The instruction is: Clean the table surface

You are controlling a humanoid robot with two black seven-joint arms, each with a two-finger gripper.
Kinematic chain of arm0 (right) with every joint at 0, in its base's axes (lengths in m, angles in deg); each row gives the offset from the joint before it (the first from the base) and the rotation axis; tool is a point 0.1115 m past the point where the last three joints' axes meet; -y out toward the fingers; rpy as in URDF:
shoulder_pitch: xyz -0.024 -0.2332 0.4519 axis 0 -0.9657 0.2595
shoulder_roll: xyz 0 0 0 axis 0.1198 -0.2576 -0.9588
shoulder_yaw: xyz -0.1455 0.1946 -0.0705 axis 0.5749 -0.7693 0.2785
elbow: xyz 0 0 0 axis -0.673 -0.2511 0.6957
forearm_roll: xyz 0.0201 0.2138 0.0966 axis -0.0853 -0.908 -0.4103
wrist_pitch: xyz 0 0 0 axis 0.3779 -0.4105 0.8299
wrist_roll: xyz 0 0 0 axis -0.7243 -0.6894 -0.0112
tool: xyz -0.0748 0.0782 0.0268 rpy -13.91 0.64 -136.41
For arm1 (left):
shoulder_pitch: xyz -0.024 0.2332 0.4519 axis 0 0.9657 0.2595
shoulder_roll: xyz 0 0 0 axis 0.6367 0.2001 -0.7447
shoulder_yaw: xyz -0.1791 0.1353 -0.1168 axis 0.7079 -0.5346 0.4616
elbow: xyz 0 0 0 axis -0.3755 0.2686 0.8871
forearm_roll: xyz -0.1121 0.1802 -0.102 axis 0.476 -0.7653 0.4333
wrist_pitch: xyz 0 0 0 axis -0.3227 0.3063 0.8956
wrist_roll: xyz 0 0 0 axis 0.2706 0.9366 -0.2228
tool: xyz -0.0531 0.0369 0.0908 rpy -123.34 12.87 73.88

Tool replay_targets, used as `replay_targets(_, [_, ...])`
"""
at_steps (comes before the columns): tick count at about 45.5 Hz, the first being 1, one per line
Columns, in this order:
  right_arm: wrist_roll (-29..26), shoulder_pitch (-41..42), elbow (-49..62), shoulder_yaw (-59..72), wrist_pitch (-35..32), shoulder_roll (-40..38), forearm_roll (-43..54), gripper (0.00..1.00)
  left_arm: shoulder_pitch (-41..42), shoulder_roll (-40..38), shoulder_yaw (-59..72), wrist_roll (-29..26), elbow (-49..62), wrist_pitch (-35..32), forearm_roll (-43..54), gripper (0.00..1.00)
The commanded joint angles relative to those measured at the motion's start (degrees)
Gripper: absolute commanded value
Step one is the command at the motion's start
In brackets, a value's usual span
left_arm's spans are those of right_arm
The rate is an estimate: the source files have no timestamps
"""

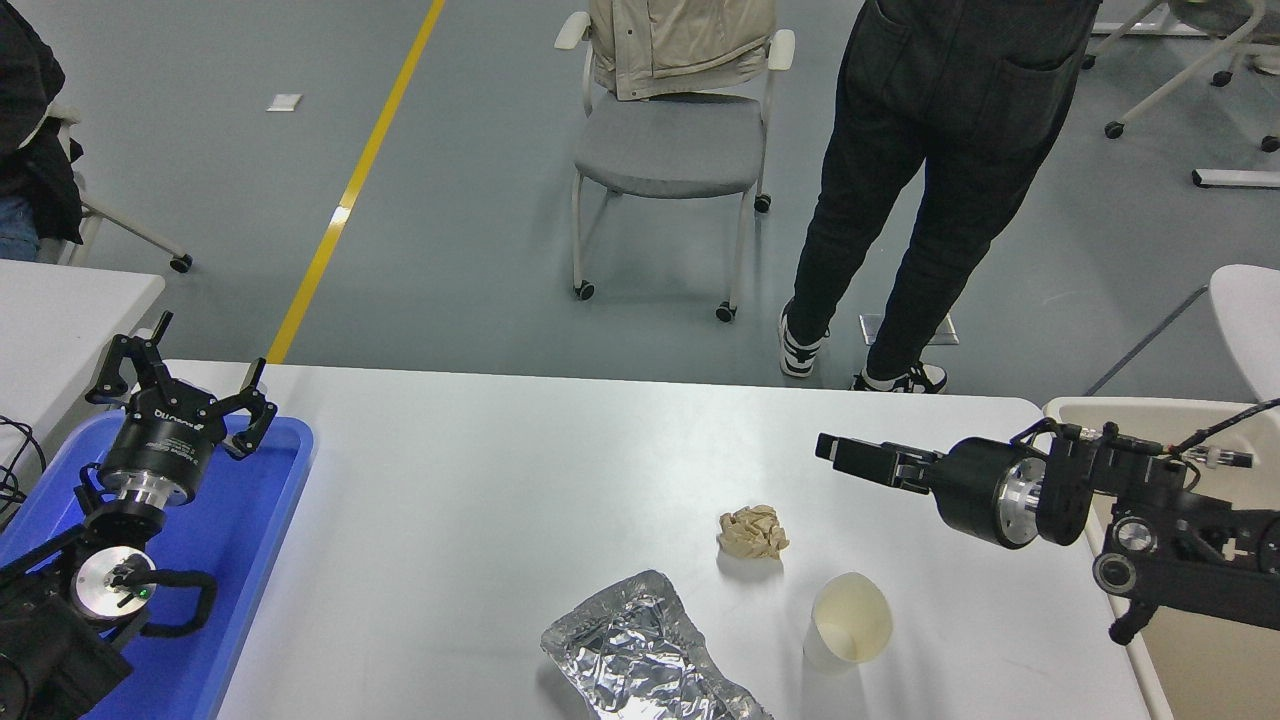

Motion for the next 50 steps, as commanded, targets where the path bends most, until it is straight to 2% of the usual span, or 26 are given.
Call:
replay_targets(1, [-0.2, 1.1, -0.8, 6.3, -2.7, -0.1, 5.4, 1.00, -0.1, 0.0, 0.0, 0.0, 0.0, 0.0, -0.1, 1.00])
replay_targets(11, [-0.1, -0.4, -0.2, 9.3, -2.7, 0.3, 11.8, 1.00, -0.1, 0.0, 0.0, 0.0, 0.0, 0.0, 0.0, 1.00])
replay_targets(34, [-0.2, -2.8, 1.0, 9.3, -2.5, 0.9, 11.8, 1.00, -0.1, 0.0, 0.0, 0.0, 0.0, 0.0, 0.0, 1.00])
replay_targets(50, [0.2, -5.6, 5.1, 9.0, -0.6, 4.9, 11.9, 1.00, -0.1, 0.0, 0.0, 0.0, 0.0, 0.0, 0.0, 1.00])
